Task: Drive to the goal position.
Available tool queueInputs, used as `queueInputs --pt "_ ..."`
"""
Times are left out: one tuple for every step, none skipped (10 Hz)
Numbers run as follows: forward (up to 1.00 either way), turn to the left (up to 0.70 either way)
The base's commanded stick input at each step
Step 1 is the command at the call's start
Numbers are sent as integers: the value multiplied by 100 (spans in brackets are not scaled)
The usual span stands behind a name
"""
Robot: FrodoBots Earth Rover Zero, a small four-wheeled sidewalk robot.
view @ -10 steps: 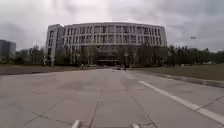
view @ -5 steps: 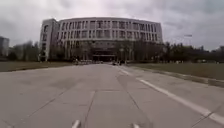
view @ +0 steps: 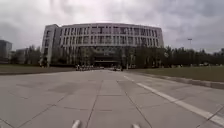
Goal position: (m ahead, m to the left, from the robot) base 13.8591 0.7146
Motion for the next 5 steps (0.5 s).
queueInputs --pt "85 0" --pt "85 0" --pt "85 0" --pt "85 0" --pt "85 0"
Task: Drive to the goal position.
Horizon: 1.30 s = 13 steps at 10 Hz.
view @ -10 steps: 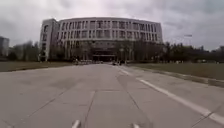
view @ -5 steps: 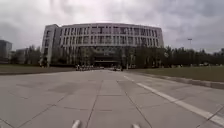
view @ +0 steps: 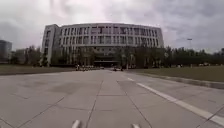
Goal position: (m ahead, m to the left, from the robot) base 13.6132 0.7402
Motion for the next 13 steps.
queueInputs --pt "85 0" --pt "85 0" --pt "85 0" --pt "85 0" --pt "85 0" --pt "85 0" --pt "85 0" --pt "85 0" --pt "85 0" --pt "85 0" --pt "85 0" --pt "74 0" --pt "21 0"
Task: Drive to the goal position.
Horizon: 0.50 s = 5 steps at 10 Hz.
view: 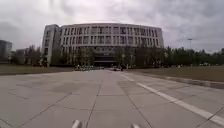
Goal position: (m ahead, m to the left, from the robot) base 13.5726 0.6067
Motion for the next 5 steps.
queueInputs --pt "0 0" --pt "0 0" --pt "0 0" --pt "0 0" --pt "40 0"
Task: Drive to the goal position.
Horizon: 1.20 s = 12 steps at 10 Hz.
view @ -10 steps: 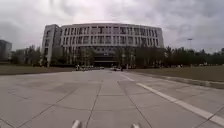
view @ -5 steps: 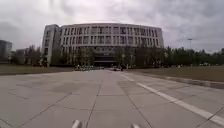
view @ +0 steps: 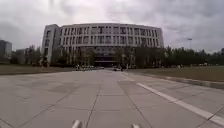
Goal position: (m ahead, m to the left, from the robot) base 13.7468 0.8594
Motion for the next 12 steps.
queueInputs --pt "80 0" --pt "85 0" --pt "85 0" --pt "85 0" --pt "85 0" --pt "85 0" --pt "85 0" --pt "85 1" --pt "85 2" --pt "85 29" --pt "85 29" --pt "85 11"
